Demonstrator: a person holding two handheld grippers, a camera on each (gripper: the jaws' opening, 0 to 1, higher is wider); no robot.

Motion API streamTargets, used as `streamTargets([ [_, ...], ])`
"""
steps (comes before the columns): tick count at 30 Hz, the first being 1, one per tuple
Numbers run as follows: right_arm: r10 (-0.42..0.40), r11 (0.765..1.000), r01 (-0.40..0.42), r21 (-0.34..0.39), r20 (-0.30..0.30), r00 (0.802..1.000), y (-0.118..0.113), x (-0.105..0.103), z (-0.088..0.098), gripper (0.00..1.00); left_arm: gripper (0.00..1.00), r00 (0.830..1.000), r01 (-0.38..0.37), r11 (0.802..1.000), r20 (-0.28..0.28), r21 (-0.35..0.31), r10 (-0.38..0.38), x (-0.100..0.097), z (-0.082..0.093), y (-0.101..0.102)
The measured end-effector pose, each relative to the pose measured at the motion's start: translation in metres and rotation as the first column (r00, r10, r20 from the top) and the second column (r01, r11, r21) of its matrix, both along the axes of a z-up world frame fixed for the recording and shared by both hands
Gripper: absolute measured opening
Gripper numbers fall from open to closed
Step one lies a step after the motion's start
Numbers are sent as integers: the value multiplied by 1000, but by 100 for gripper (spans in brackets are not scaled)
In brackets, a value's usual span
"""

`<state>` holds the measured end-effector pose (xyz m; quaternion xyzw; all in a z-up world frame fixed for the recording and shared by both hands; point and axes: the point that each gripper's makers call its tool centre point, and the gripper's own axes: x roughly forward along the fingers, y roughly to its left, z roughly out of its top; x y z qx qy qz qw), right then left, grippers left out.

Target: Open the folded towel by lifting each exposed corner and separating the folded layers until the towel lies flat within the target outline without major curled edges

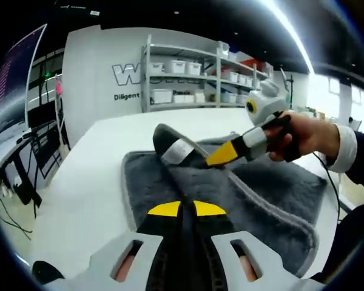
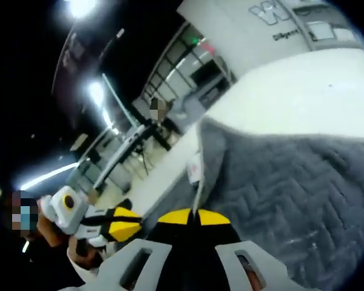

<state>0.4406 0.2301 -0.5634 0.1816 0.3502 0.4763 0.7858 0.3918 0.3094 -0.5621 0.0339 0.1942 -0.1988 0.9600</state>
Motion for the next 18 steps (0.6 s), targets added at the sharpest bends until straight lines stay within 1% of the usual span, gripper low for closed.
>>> streamTargets([
  [2, -7, 1000, 7, 8, -15, 1000, -4, 2, 2, 0, 3, 1000, -12, 1000, -11, 29, 12, 1, -5, 3],
  [5, -18, 1000, 19, 20, -32, 999, -12, 4, 5, 0, 2, 999, -17, 999, -28, 44, 19, 2, -11, 5],
  [10, -32, 999, 32, 4, -16, 999, -25, 6, 6, 0, 2, 998, -18, 998, -55, 67, 21, 3, -19, 6],
  [12, -36, 999, 36, 2, -36, 999, -30, 5, 5, 0, 2, 998, -14, 997, -63, 70, 19, 2, -21, 6],
  [14, -45, 999, 46, 19, -68, 997, -34, 5, 5, 0, 2, 998, -13, 997, -65, 72, 18, 2, -21, 6],
  [18, -52, 997, 57, 46, -95, 994, -38, 6, 7, 0, 2, 998, -14, 997, -65, 72, 19, 1, -21, 6],
])
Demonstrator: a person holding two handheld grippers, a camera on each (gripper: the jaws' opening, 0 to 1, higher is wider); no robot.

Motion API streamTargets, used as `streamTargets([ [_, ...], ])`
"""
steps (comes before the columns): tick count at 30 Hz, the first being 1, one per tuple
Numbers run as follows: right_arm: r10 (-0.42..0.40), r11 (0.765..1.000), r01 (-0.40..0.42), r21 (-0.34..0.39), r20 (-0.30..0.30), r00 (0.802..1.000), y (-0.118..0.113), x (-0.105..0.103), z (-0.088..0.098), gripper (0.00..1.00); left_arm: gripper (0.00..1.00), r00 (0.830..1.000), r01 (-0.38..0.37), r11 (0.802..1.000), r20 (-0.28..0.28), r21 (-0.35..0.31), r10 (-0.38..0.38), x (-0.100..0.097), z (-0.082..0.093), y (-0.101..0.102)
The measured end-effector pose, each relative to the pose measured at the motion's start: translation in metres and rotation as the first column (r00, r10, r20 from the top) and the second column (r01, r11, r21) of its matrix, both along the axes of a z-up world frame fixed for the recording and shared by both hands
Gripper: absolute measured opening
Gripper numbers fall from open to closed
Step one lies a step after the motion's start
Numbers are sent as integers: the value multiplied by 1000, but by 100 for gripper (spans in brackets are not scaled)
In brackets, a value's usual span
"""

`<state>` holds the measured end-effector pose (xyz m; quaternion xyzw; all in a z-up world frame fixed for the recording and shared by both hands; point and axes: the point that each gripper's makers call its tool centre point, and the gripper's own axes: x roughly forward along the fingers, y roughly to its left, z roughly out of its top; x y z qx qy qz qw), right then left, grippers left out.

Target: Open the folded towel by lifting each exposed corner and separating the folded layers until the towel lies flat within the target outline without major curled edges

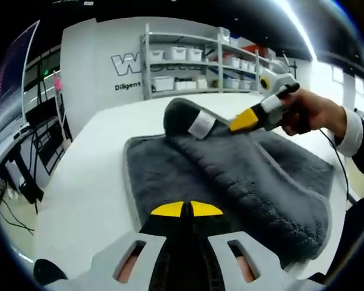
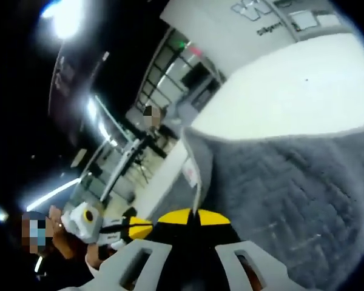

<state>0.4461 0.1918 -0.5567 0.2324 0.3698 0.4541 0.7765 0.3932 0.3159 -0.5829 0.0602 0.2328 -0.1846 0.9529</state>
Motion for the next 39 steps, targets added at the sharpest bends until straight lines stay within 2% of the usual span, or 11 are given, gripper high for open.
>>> streamTargets([
  [3, -6, 1000, 6, 7, 18, 1000, -4, 0, 2, 0, 2, 1000, -4, 1000, 4, 0, 4, 0, 1, 2],
  [7, -13, 1000, 14, -20, 59, 998, -12, -1, 3, 0, 1, 1000, -6, 1000, -7, 12, 6, 0, -4, 2],
  [8, -15, 999, 18, -38, 75, 997, -15, 0, 3, 0, 1, 1000, -7, 1000, -11, 17, 7, 0, -5, 2],
  [9, -11, 996, 22, -83, 126, 992, -20, 2, 1, 0, 1, 1000, -3, 1000, -15, 20, 4, -1, -6, 2],
  [12, 2, 988, 26, -150, 184, 983, -26, 4, -1, 0, 1, 1000, 0, 1000, -22, 27, 0, -1, -9, 2],
  [18, -8, 990, 31, -137, 167, 986, -32, 6, 8, 0, 1, 999, -13, 999, -49, 47, 15, -1, -15, 6],
  [23, -19, 984, 53, -170, 198, 980, -48, 10, 7, 0, 0, 998, -23, 998, -62, 57, 26, -4, -16, 7],
  [31, -58, 982, 91, -168, 191, 980, -75, 19, 7, 0, 0, 997, -24, 998, -70, 62, 28, -7, -17, 7],
  [39, -74, 981, 106, -164, 192, 979, -86, 21, 13, 0, 0, 997, -24, 998, -75, 65, 29, -8, -17, 8],
])
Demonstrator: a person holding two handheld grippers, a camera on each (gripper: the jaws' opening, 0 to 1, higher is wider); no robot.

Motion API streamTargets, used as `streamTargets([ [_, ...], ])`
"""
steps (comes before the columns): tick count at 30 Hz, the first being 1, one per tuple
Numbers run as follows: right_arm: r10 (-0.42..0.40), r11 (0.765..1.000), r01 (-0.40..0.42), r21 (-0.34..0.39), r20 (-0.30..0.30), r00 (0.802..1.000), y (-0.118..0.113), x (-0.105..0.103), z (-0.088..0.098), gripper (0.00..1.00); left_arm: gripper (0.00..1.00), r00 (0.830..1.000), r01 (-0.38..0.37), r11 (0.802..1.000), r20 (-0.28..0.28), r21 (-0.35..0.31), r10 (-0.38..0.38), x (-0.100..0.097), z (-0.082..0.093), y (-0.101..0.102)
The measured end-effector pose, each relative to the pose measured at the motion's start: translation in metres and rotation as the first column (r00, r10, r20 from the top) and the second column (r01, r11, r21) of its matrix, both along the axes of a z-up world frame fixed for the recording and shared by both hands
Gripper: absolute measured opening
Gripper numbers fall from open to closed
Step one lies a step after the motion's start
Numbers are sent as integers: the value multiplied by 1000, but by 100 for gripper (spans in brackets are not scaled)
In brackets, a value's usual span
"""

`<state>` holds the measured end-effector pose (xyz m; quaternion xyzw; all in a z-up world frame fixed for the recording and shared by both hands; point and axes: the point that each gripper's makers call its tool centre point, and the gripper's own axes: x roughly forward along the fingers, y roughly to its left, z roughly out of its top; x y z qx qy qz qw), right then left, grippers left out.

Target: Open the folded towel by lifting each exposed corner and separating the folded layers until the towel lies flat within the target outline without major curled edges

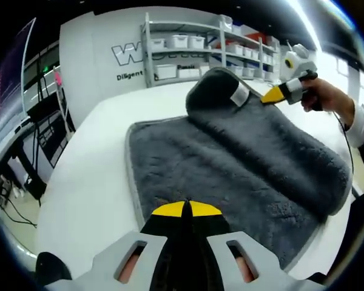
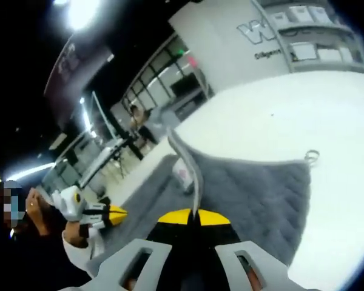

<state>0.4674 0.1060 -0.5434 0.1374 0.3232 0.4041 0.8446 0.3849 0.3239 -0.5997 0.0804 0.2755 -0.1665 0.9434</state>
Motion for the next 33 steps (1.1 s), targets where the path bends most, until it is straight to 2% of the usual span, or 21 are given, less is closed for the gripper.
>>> streamTargets([
  [11, -18, 1000, 17, -20, -3, 1000, -22, -1, 4, 0, 0, 1000, 2, 1000, -3, 1, -2, -4, 1, 1],
  [16, -28, 999, 28, -21, 1, 1000, -31, -1, 11, 0, 0, 1000, -1, 1000, -2, -8, 1, -5, 2, 1],
  [33, -32, 998, 32, -51, 1, 999, -47, -12, 20, 0, 0, 1000, -1, 1000, 4, -13, 1, -4, 3, 2],
])
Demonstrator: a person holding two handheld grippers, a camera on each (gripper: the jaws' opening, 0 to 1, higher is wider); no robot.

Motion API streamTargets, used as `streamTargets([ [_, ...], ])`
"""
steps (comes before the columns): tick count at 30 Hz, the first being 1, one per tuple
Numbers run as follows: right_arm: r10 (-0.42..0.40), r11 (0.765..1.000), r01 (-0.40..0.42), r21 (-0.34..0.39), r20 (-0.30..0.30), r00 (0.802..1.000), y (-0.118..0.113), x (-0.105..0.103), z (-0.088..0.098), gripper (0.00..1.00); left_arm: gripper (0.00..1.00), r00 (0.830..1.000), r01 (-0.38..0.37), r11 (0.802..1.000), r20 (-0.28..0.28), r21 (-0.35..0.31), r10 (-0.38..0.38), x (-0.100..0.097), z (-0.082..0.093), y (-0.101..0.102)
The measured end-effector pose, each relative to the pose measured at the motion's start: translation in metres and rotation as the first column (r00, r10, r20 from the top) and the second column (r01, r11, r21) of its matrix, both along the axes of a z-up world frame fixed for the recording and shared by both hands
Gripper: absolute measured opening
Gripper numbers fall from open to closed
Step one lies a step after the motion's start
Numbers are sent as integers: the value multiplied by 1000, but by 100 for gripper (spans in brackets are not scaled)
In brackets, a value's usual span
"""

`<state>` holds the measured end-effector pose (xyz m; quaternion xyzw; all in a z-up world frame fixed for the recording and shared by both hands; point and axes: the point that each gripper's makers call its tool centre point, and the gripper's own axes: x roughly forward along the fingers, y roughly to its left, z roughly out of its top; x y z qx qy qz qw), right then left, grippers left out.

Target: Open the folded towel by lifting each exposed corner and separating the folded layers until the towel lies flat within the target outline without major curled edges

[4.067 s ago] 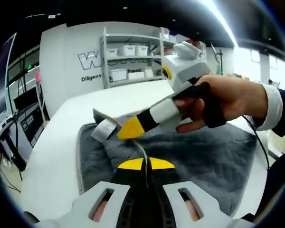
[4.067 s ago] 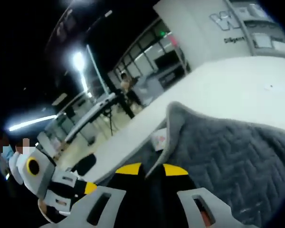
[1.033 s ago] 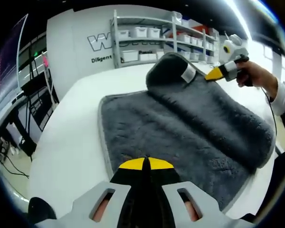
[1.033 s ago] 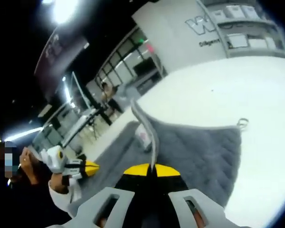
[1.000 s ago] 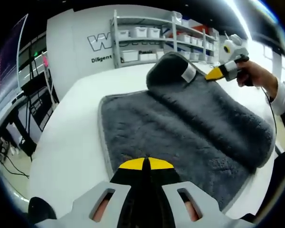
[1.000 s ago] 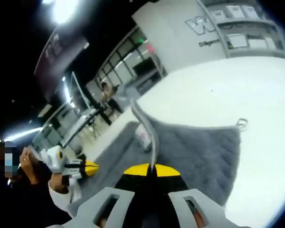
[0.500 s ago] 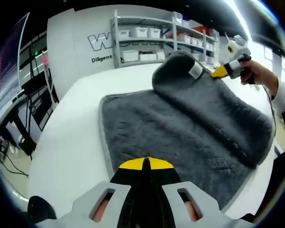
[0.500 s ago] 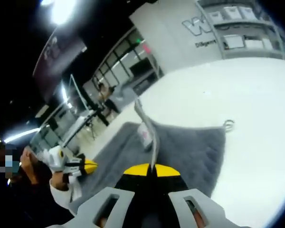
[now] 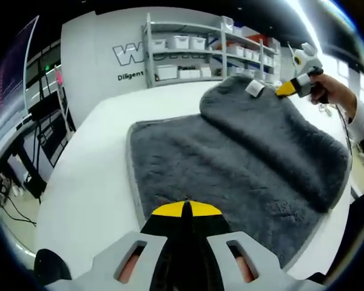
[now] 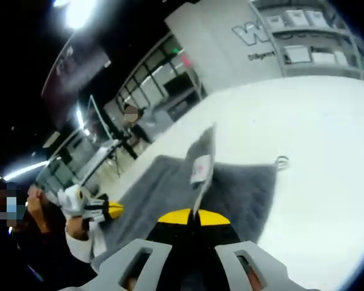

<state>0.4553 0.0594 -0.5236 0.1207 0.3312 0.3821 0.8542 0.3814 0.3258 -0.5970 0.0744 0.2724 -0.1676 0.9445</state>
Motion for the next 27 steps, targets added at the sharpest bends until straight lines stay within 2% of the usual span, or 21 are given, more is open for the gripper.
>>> streamTargets([
  [12, 0, 999, 0, -32, -21, 1000, -14, -4, -1, 0, 0, 1000, 1, 1000, 4, -3, -1, -1, 0, 0],
  [17, 3, 999, -5, -54, -36, 999, -20, -4, -2, 0, 0, 1000, 0, 1000, 5, -1, 0, -9, 0, -8],
  [25, 6, 996, -10, -86, -45, 999, -31, -3, 2, 0, 0, 1000, -1, 1000, 4, -2, 1, -10, -2, -9],
  [27, 7, 995, -11, -99, -46, 999, -34, -4, 2, 0, 0, 1000, -1, 1000, 5, -1, 1, -17, -2, -16],
])
